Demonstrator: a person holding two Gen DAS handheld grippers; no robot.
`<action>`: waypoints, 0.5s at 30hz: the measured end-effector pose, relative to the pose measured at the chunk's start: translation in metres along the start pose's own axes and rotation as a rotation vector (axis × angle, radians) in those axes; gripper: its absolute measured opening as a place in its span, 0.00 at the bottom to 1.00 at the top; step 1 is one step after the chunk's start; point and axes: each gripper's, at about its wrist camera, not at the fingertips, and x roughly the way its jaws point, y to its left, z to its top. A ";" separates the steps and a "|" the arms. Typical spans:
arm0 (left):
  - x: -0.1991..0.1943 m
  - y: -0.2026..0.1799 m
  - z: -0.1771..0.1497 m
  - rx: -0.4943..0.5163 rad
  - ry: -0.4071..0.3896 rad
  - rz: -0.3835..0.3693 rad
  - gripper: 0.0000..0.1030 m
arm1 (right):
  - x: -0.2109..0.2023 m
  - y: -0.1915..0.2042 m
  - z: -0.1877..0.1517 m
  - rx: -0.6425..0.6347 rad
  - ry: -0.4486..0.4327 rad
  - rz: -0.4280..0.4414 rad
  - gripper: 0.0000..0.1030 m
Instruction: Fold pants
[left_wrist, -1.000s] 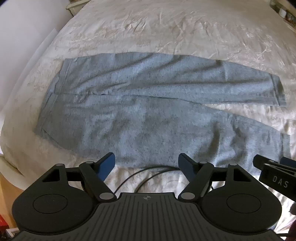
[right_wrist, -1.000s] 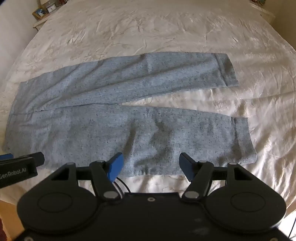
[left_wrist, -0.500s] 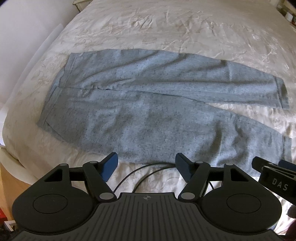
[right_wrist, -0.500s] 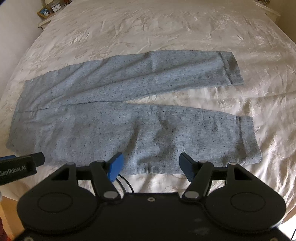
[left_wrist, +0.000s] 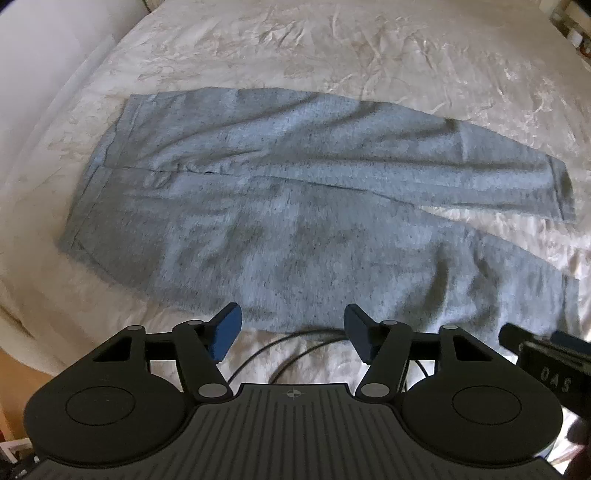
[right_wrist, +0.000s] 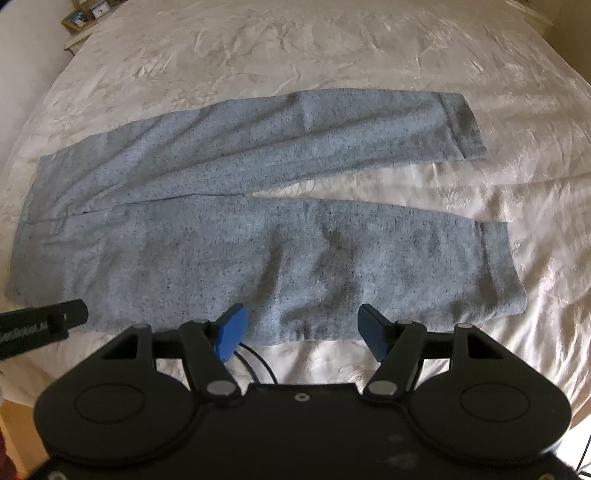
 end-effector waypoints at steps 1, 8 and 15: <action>0.002 0.001 0.002 0.004 0.002 -0.001 0.57 | -0.001 0.006 -0.001 -0.001 0.001 -0.008 0.68; 0.016 0.015 0.016 0.061 0.018 -0.022 0.51 | 0.003 0.027 0.001 0.018 0.017 -0.034 0.68; 0.031 0.028 0.031 0.128 0.003 -0.028 0.42 | 0.014 0.045 0.007 0.058 0.033 -0.073 0.68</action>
